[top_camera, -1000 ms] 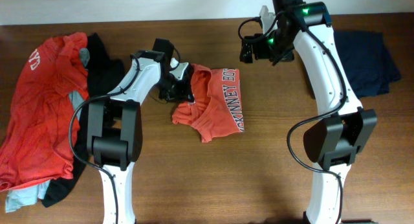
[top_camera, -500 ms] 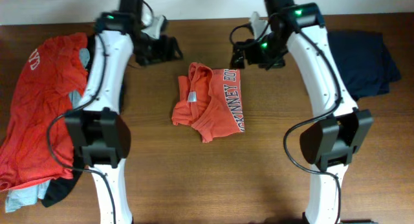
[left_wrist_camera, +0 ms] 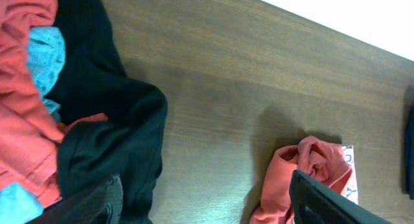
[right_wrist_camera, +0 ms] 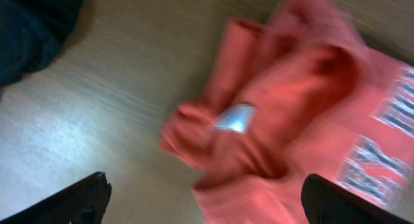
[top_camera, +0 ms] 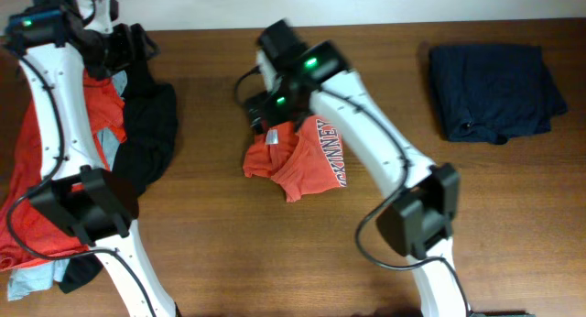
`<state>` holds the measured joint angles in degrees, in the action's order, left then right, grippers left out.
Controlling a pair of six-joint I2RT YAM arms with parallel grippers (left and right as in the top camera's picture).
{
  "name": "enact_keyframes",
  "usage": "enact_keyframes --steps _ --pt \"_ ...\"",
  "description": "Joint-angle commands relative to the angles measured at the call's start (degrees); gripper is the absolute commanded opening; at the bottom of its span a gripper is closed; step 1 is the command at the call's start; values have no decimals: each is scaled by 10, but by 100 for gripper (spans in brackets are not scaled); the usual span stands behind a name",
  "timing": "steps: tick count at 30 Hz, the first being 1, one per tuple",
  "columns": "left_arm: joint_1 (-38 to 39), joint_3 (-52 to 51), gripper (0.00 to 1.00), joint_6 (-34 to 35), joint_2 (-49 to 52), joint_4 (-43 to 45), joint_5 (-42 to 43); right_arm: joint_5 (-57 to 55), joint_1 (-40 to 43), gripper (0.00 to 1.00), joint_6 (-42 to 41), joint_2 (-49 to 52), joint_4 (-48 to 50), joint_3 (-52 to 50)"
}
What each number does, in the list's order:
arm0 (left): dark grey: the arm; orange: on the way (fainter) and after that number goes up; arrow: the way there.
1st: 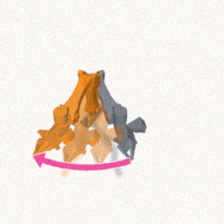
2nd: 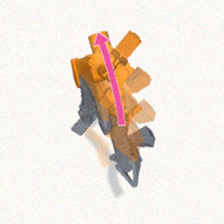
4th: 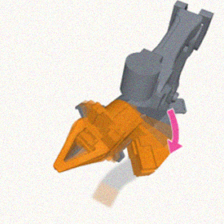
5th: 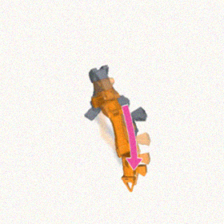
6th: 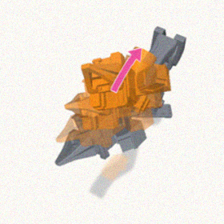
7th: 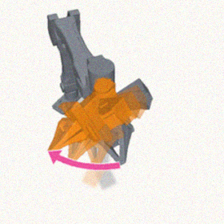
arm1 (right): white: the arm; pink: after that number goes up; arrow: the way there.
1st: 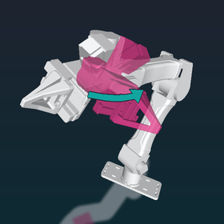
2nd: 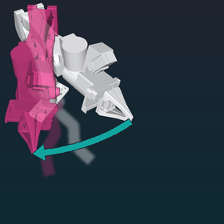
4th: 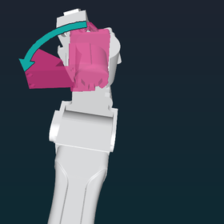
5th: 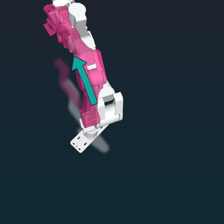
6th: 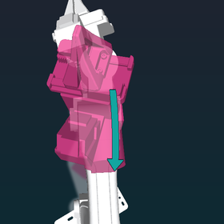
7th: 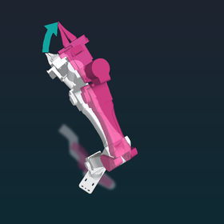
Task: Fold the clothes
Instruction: 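Retract the left gripper and grasp the orange bundle with the right gripper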
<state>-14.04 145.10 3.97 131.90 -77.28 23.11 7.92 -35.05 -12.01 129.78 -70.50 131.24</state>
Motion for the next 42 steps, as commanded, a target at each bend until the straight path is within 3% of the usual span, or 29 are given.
enact_keyframes --steps 1,7,14,27,28,31,34,38,42 --pt "0 9 82 -6 2 -6 -3 -42 -22 99 -45 41 30 2" --pt "0 9 82 -8 2 -3 -5 -116 -25 94 -173 97 64 1" --pt "0 9 82 -10 2 -8 -20 -144 -31 92 -205 144 86 1" --pt "0 9 82 -10 2 -13 -35 -191 -39 74 -279 189 71 -1" --pt "0 9 82 -10 2 -13 -35 -192 -39 70 -279 193 69 -1" --pt "0 9 82 -10 2 -13 -35 -192 -39 43 -277 194 59 -1" --pt "0 9 82 -10 2 -15 -35 -194 -33 35 -272 194 46 -1" --pt "0 9 82 -10 2 -15 -35 -189 -12 8 -243 190 20 2" --pt "0 9 82 -10 2 -14 -35 -187 15 4 -202 170 -18 14"
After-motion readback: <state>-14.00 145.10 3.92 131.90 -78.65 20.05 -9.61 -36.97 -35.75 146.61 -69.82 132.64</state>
